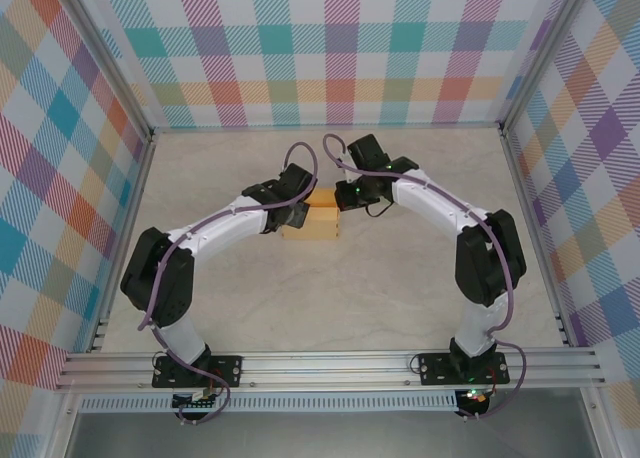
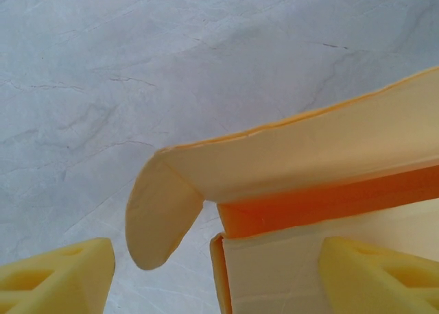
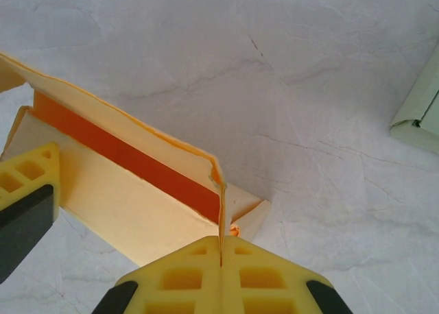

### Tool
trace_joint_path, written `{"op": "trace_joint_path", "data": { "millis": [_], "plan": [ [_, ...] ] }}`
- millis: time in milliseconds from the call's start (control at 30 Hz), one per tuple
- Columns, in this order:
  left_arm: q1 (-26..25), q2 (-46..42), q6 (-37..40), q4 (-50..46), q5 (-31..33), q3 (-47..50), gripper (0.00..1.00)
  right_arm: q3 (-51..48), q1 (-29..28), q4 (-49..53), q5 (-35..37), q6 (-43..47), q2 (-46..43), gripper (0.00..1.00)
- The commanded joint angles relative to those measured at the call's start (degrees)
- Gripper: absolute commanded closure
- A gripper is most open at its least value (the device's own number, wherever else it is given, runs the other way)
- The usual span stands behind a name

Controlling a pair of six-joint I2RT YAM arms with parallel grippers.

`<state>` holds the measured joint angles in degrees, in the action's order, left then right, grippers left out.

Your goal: Fold the paper box

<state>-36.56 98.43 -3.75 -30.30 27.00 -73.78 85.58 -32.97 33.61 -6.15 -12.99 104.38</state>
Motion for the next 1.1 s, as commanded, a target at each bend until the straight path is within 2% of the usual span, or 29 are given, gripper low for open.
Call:
{"op": "trace_joint_path", "data": {
  "millis": [0, 133, 400, 767, 1067],
  "plan": [
    [-1.48, 2.64, -2.26, -1.02, -1.2, -0.38, 0.23, -2.91, -2.65, -2.72, -1.41, -4.95, -2.29, 0.97],
    [-2.01, 3.07, -3.26, -1.32, -0.63, -0.39, 0.24, -5.5, -3.85, -4.13, 2.22, -8.4, -2.81, 0.98],
    [-2.64, 1.35, -4.9, -2.04, 1.08, 0.69, 0.25, -9.15, -4.82, -8.08, 3.94, -12.09, -2.36, 0.98],
    [-2.73, -2.54, -7.54, -2.15, 2.04, 2.41, 0.28, -10.98, -4.99, -9.6, 5.71, -12.67, -1.81, 0.98],
    [-2.65, -4.59, -10.2, -2.87, 2.97, 3.22, 0.27, -13.74, -5.17, -9.89, 7.39, -12.37, -1.81, 0.99]
  ]
}}
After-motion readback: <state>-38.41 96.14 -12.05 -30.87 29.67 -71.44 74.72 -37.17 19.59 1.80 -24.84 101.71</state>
